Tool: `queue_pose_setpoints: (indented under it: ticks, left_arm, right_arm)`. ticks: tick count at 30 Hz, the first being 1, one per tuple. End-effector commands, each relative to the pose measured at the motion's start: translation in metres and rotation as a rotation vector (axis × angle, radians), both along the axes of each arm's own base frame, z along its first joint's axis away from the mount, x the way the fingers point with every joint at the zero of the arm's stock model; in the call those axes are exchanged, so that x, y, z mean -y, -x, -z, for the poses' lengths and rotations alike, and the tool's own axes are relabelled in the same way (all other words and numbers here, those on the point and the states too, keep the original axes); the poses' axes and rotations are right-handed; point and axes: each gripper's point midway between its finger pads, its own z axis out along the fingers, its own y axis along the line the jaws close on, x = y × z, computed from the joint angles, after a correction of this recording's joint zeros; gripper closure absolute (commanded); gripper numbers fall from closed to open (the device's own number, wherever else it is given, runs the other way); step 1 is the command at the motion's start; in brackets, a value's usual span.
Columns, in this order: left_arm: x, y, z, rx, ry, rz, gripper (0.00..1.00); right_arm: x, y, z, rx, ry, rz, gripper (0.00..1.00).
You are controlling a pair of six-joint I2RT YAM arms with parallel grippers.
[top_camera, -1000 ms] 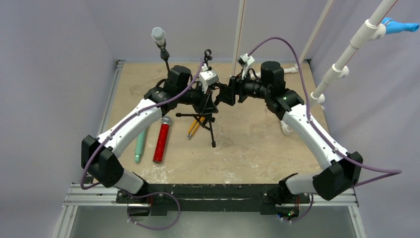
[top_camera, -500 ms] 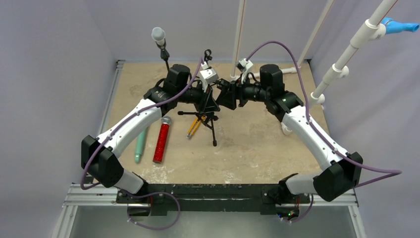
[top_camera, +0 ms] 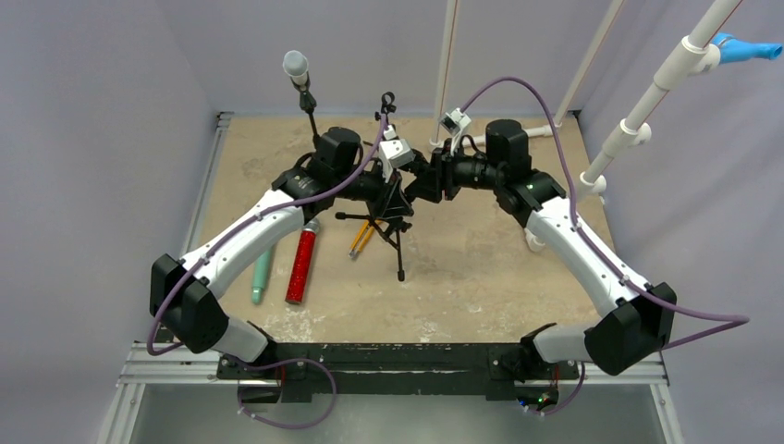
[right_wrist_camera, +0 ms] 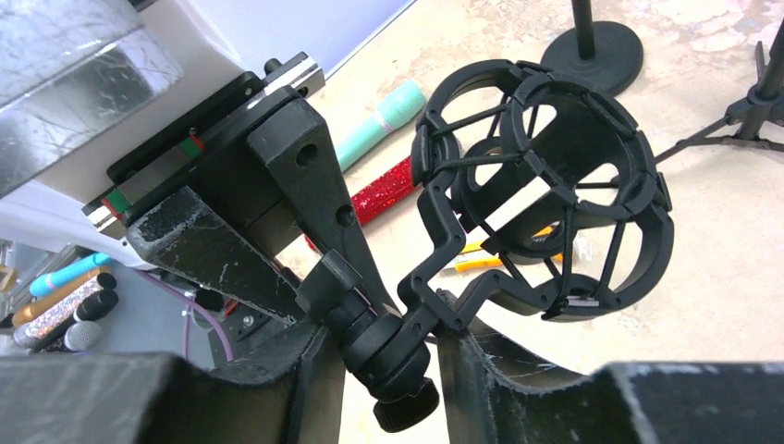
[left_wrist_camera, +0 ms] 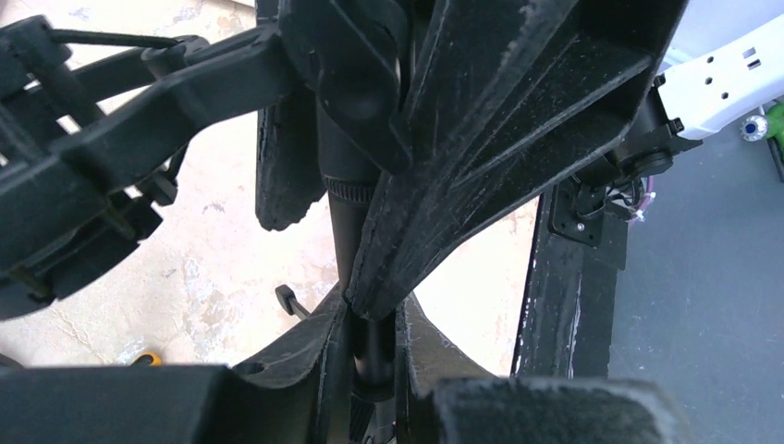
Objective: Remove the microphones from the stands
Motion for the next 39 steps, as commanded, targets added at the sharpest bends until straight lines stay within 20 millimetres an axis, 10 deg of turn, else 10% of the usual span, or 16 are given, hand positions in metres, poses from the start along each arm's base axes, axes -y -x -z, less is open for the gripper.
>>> queue_pose_setpoints:
  ticks: [1, 7, 13, 26, 32, 39]
  left_arm:
    - [0.007, 0.013, -0.037, 0.113, 0.093, 0.079, 1.00]
    - [0.009, 0.014, -0.039, 0.107, 0.104, 0.084, 1.00]
    - [0.010, 0.018, -0.039, 0.093, 0.112, 0.108, 0.98]
    - [0.000, 0.015, -0.034, 0.102, 0.061, 0.067, 0.08]
    - [-0.014, 0.019, -0.031, 0.121, 0.049, 0.047, 0.06]
    - [-0.024, 0.027, -0.031, 0.156, 0.052, 0.053, 0.06]
  right_arm:
    - [-0.003, -0.004, -0.006, 0.041, -0.030, -0.012, 0.67]
    - [-0.001, -0.001, -0.001, 0.046, -0.018, -0.015, 0.66]
    - [0.005, -0.004, 0.001, 0.087, 0.022, 0.004, 1.00]
    - [0.053, -0.047, -0.021, 0.354, 0.272, 0.235, 1.00]
    - [0.068, -0.084, -0.014, 0.439, 0.365, 0.325, 1.00]
    - [0.062, -0.075, 0.002, 0.415, 0.347, 0.270, 1.00]
